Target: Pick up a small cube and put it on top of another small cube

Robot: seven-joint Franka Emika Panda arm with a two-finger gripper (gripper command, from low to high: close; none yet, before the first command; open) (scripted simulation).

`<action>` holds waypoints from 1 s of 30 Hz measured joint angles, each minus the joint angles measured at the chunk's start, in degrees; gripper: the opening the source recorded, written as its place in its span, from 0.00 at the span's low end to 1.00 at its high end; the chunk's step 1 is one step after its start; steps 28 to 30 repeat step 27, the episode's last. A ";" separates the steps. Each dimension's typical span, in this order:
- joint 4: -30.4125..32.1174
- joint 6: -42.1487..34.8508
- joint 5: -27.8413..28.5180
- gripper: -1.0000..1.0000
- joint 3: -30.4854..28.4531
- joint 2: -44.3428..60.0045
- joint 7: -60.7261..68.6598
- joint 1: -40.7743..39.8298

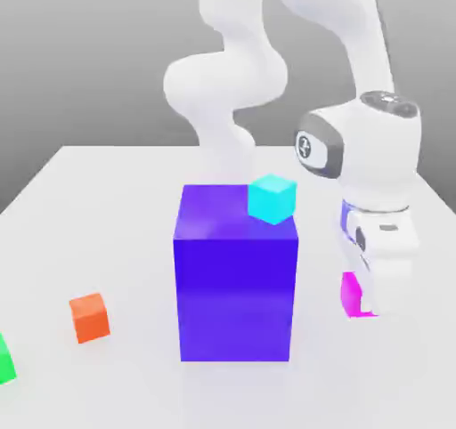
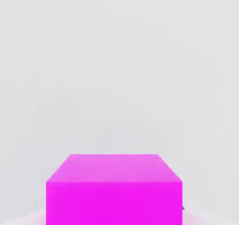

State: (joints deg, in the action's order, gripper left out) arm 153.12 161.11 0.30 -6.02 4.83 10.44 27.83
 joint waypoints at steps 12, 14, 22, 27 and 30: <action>-12.74 -7.98 -8.15 0.00 -16.89 7.47 -15.04 -16.12; -14.17 -9.51 -9.90 0.00 -19.55 8.43 -16.39 -19.22; -21.99 -12.79 -21.15 0.00 -24.57 16.78 -13.80 -34.93; -22.80 -10.58 -24.40 1.00 -22.19 20.25 -11.70 -37.67; -22.80 -10.58 -24.40 1.00 -22.19 20.25 -11.70 -37.67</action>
